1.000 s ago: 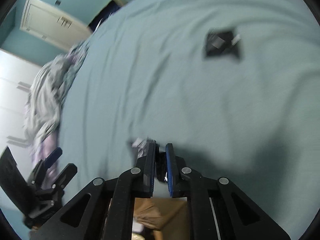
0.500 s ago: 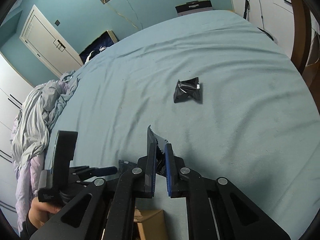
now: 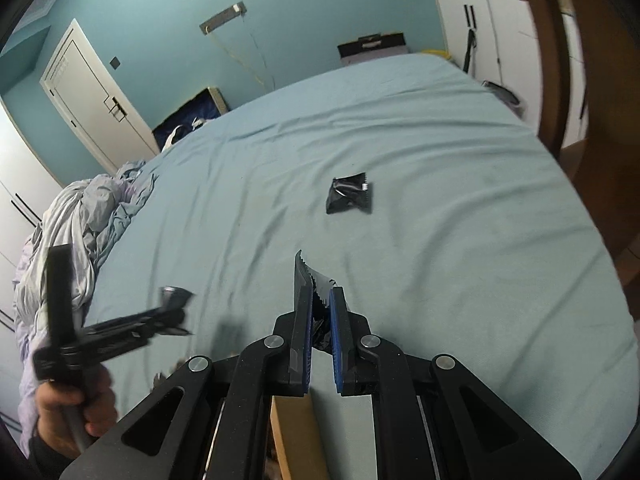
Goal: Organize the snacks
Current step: 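Grasp a black packet with the left tool while the right tool grasps another, then drop the black packets into the box with both tools, then grasp the last black packet on the bed with the right tool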
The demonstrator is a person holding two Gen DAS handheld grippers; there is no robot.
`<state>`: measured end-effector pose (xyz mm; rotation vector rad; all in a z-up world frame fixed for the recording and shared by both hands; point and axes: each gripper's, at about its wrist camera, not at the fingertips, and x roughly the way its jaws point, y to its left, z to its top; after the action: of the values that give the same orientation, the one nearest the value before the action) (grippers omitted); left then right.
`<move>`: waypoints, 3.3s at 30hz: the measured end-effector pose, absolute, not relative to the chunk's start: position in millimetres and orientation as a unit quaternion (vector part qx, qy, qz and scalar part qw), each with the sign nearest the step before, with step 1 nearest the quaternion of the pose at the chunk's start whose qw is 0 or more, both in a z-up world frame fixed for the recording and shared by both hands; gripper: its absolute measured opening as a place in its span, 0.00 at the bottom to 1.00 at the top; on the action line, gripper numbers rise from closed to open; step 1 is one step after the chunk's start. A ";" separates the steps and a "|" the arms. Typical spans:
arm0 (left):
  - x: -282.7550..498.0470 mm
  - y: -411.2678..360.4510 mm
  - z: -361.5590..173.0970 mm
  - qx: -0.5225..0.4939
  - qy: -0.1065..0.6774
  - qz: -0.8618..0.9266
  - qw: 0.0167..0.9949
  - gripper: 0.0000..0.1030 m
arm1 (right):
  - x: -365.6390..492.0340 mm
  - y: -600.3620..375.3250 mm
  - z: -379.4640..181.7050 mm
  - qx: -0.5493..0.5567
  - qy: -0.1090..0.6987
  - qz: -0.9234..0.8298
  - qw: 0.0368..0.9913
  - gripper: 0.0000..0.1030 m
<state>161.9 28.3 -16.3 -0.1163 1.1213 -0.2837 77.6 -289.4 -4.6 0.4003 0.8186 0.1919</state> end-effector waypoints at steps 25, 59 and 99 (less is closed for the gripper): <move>43.2 13.5 -7.7 0.046 0.494 -0.140 0.857 0.81 | -35.6 -238.0 -4.1 0.120 0.336 0.144 0.923 0.06; 49.4 23.9 -11.1 0.047 0.493 -0.090 0.864 0.82 | -30.0 -237.5 21.3 0.037 0.314 0.131 0.940 0.82; 101.4 31.2 -38.0 -0.002 0.541 -0.090 0.836 0.83 | 236.5 -281.3 -82.9 0.134 0.393 0.074 0.907 0.82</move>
<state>101.4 31.2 -38.0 -0.0034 1.1449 -0.1903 236.5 -281.3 -82.9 0.2759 0.8116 0.1529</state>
